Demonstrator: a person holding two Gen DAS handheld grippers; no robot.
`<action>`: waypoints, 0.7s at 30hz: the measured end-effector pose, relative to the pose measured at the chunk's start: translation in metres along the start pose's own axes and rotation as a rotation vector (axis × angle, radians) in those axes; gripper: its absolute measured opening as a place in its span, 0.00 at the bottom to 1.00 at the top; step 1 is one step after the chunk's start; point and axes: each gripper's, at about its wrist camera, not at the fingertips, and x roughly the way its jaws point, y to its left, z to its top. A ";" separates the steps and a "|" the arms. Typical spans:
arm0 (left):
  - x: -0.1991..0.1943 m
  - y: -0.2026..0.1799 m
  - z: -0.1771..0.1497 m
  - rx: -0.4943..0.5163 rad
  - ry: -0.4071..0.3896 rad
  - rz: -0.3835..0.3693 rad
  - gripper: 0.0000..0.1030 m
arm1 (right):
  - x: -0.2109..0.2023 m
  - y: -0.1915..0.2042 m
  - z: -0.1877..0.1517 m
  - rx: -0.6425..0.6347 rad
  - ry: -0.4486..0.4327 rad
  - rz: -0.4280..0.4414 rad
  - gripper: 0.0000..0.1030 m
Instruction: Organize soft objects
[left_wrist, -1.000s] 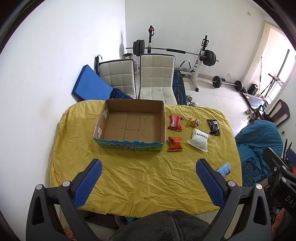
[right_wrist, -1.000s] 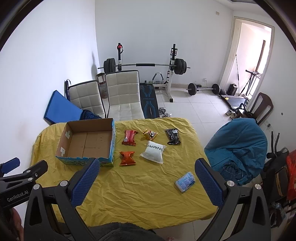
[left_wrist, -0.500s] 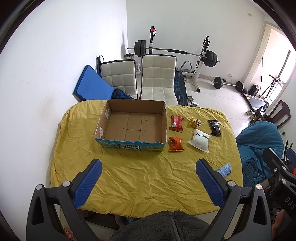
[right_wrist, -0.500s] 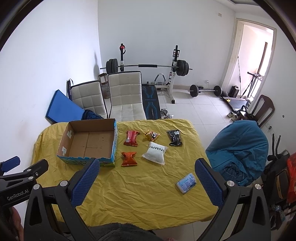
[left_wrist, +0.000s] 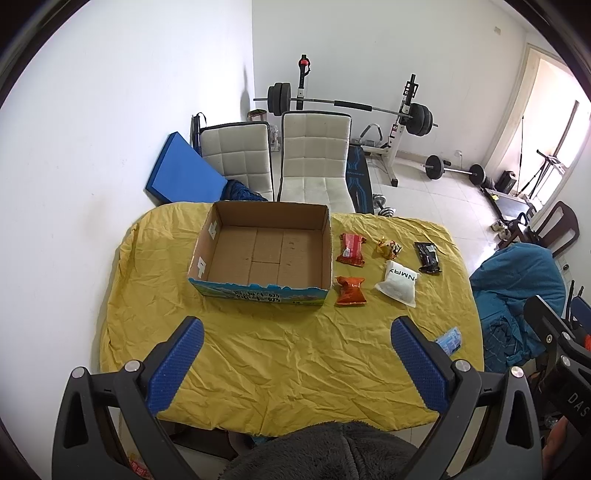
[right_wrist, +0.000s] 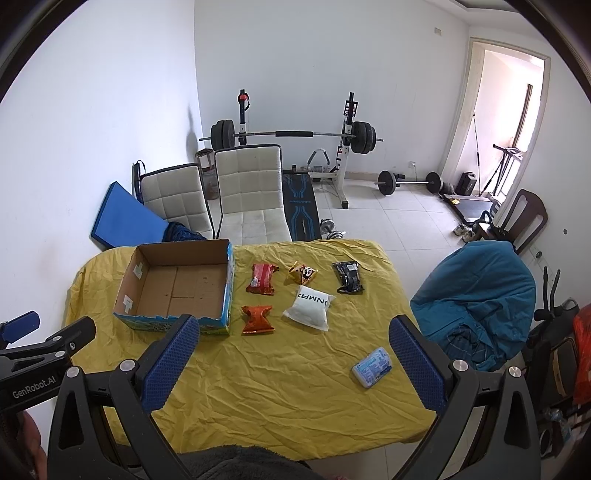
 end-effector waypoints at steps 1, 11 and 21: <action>0.000 0.000 0.001 -0.002 -0.001 -0.001 1.00 | 0.000 0.000 0.000 0.000 0.000 0.000 1.00; 0.012 -0.006 0.004 -0.006 0.021 -0.003 1.00 | 0.014 -0.007 0.008 0.021 0.018 0.015 1.00; 0.100 -0.047 0.046 0.040 0.099 -0.055 1.00 | 0.113 -0.053 0.012 0.098 0.178 -0.002 1.00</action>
